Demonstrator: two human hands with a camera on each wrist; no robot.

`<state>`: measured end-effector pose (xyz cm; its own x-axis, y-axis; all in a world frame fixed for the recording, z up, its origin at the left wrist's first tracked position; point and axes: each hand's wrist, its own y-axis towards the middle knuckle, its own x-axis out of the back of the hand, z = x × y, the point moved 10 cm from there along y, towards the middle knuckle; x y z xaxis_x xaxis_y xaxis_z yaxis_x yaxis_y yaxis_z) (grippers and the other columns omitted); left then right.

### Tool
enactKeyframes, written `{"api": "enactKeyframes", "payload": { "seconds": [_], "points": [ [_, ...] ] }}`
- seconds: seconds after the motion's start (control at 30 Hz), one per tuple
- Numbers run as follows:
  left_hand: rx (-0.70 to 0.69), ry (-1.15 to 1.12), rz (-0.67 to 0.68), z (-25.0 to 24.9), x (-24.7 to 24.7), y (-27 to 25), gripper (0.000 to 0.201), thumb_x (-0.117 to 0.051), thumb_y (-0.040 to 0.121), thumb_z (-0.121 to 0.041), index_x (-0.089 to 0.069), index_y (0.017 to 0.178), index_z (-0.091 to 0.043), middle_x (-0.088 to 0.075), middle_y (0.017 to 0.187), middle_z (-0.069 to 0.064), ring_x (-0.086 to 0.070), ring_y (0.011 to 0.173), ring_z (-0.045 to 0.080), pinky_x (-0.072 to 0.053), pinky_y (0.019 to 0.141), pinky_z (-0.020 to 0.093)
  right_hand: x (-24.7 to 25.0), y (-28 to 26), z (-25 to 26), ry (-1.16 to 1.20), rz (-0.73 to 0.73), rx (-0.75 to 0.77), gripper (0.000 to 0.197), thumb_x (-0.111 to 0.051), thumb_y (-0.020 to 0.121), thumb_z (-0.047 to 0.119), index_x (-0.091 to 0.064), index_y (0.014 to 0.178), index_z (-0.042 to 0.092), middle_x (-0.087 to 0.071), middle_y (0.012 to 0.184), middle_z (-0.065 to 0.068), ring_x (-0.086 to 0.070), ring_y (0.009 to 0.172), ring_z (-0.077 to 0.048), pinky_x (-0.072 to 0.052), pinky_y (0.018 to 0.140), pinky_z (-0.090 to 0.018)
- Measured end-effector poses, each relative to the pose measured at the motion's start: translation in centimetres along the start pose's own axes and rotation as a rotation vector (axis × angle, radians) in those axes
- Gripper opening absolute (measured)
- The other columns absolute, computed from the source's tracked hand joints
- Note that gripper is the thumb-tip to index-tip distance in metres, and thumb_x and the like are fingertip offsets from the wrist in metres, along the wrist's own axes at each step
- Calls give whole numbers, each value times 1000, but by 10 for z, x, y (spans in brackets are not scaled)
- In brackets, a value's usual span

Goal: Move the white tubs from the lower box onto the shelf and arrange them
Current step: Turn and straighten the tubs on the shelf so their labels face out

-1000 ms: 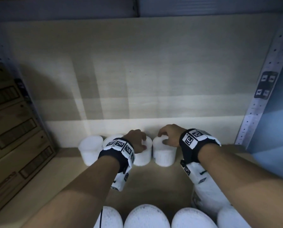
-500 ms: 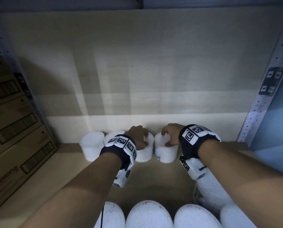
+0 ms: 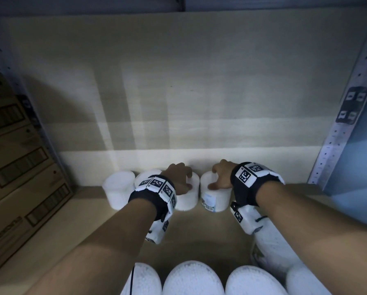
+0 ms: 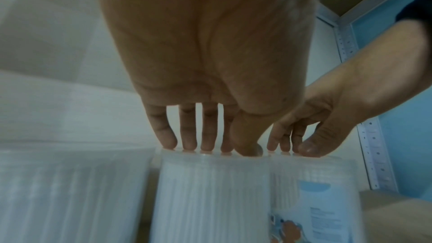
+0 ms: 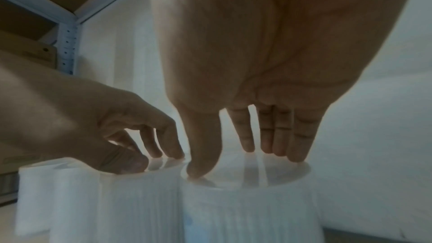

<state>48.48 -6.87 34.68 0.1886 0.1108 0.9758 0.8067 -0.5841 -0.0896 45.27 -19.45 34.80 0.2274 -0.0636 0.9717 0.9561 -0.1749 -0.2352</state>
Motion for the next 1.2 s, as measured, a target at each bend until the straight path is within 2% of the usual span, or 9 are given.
{"api": "enactKeyframes", "payload": {
  "seconds": [0.2,0.4,0.47,0.53,0.6,0.67,0.77,1.03,1.2],
  "points": [
    [0,0,6,0,-1,-1,39,-55,90,-32,-49,127,-21,-44,132,5,-41,126,25,-41,103,44,1,0,8,-38,24,24,69,-66,83,45,-43,138,13,-43,140,-10,-51,123,-30,-44,102,-39],
    [2,-15,5,1,-1,-1,38,-57,89,-32,-50,125,-22,-45,130,4,-41,125,25,-41,102,44,4,-6,9,83,57,107,60,-61,82,0,-48,138,20,-44,142,-5,-48,128,-26,-42,92,-27],
    [1,-20,-4,1,-1,-1,38,-57,89,-31,-51,125,-22,-45,129,4,-42,125,25,-41,102,44,8,-6,7,100,17,100,54,-58,84,1,-52,134,20,-45,141,-6,-50,125,-26,-42,88,-26],
    [-1,-22,-6,1,-1,-1,38,-57,89,-31,-51,125,-21,-45,130,4,-41,125,25,-41,102,44,12,-6,5,116,-39,74,47,-63,87,19,-52,133,16,-47,139,-7,-52,123,-26,-44,93,-28],
    [-2,-24,-3,0,-1,-1,38,-57,89,-31,-50,126,-21,-45,130,5,-41,125,25,-40,103,44,8,-4,4,89,-32,43,59,-66,84,39,-51,133,11,-50,137,-8,-54,121,-27,-46,99,-34],
    [-5,-30,0,0,0,-1,39,-57,89,-31,-50,126,-21,-45,130,5,-41,125,25,-41,103,43,4,-4,6,66,-10,37,64,-68,81,45,-51,132,9,-53,134,-10,-55,119,-28,-47,99,-37],
    [-7,-24,5,-1,0,-2,39,-56,90,-31,-49,127,-20,-44,131,5,-41,126,25,-41,103,42,4,-2,10,49,-11,53,61,-68,84,37,-49,134,7,-52,136,-11,-54,122,-28,-46,100,-34],
    [-9,-9,3,-2,0,-4,39,-55,91,-31,-49,127,-21,-44,133,5,-41,126,24,-41,103,42,4,-4,9,50,-14,90,64,-73,79,17,-46,138,20,-47,143,-3,-50,128,-24,-43,100,-30],
    [-8,-7,8,-1,-1,-3,38,-56,90,-31,-49,126,-21,-45,131,5,-43,124,25,-42,101,42,8,-7,15,23,9,129,64,-65,79,-2,-48,138,18,-46,142,-5,-49,127,-24,-44,92,-27]
  ]
}}
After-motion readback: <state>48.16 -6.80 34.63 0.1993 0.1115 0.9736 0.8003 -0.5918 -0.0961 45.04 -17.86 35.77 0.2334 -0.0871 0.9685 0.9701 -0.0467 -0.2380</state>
